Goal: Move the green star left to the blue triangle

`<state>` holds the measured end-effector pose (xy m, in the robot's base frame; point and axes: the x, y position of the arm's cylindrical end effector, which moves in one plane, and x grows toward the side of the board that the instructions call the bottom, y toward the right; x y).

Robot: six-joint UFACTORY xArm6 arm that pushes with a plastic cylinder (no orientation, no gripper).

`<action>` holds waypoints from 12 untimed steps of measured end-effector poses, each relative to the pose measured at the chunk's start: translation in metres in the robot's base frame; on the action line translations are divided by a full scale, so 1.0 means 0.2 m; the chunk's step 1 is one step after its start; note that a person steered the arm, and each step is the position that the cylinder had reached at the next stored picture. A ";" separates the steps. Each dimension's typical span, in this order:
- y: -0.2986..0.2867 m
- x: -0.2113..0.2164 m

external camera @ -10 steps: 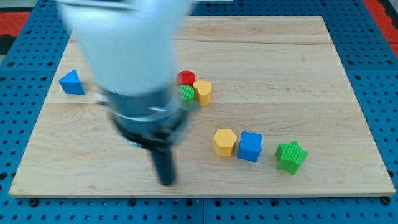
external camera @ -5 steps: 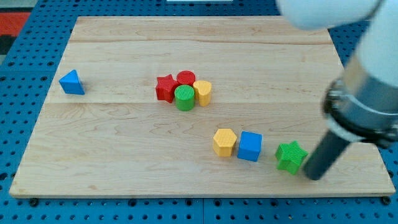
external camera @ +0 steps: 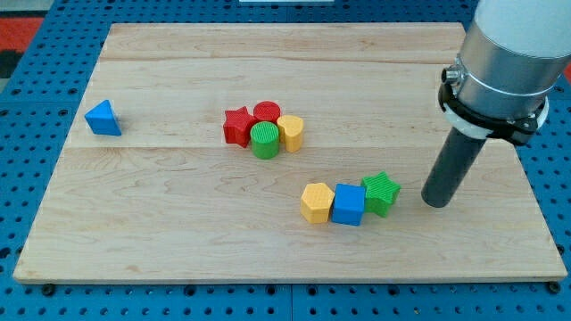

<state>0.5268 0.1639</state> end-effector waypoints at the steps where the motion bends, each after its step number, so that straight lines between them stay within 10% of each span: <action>1: -0.22 0.00; 4: -1.03 0.02; 12: -1.21 -0.32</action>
<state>0.4619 -0.0775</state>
